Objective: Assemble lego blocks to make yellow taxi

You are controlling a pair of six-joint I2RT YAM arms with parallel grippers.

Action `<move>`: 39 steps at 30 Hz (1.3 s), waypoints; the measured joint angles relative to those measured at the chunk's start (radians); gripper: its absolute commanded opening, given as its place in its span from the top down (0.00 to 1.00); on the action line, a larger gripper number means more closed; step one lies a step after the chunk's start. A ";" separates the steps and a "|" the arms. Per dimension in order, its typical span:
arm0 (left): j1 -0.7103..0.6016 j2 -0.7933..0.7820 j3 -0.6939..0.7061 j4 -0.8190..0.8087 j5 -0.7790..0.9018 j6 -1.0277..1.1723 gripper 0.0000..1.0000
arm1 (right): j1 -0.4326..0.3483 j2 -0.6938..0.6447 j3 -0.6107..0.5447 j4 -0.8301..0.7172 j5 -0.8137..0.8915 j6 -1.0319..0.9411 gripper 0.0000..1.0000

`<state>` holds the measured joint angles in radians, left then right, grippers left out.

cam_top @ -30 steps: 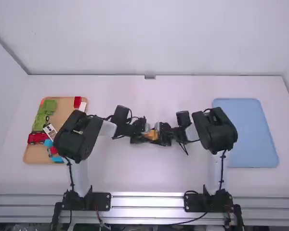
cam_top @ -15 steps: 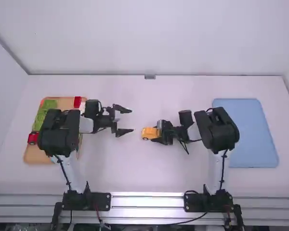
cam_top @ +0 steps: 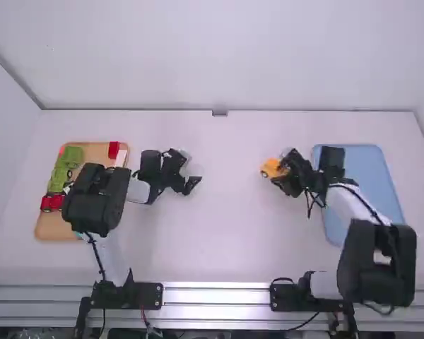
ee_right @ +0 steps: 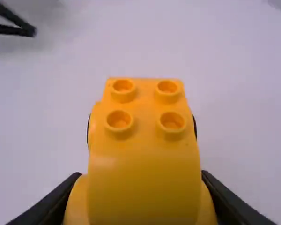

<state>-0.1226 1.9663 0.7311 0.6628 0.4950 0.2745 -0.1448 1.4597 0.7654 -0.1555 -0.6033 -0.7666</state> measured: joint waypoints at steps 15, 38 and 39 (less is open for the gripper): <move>-0.087 -0.018 0.128 -0.308 -0.438 -0.198 0.01 | -0.464 0.130 -0.066 0.362 0.244 0.315 0.69; -0.190 -0.135 0.554 -0.990 -0.617 -0.223 0.01 | -0.329 0.173 0.269 -0.312 0.517 0.446 0.02; -0.208 -0.166 0.539 -0.972 -0.627 -0.223 0.01 | -0.296 0.135 0.274 -0.314 0.537 0.450 0.02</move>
<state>-0.3309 1.8004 1.2701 -0.3096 -0.1318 0.0517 -0.4412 1.5951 1.0389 -0.4690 -0.0666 -0.3168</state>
